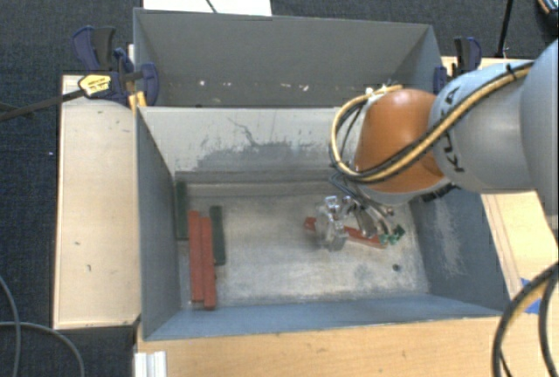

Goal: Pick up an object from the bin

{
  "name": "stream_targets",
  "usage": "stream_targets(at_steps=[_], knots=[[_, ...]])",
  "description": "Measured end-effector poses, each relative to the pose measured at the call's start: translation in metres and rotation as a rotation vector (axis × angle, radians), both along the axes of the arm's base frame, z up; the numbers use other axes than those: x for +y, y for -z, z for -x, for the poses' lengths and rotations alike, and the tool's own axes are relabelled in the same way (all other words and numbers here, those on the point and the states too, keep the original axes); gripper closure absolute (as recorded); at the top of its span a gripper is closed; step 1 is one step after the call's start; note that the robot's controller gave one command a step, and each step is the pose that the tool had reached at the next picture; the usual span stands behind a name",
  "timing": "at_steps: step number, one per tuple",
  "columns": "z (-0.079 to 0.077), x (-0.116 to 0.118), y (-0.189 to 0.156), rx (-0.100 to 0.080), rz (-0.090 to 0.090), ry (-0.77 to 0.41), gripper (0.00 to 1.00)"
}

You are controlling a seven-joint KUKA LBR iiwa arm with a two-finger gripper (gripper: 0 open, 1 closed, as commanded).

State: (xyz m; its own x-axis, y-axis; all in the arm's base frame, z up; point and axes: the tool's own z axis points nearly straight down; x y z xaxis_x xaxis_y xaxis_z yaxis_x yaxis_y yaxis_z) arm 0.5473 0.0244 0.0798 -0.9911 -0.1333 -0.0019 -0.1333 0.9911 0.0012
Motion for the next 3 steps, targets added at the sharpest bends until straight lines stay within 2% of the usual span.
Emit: stream_targets(at_steps=[1,2,3], knots=[[0.0,0.0,0.0,0.0,0.0,0.001,0.0],[-0.02,0.014,-0.021,-0.005,0.001,-0.167,0.0],[-0.026,-0.018,0.011,0.002,0.002,-0.167,0.0]])
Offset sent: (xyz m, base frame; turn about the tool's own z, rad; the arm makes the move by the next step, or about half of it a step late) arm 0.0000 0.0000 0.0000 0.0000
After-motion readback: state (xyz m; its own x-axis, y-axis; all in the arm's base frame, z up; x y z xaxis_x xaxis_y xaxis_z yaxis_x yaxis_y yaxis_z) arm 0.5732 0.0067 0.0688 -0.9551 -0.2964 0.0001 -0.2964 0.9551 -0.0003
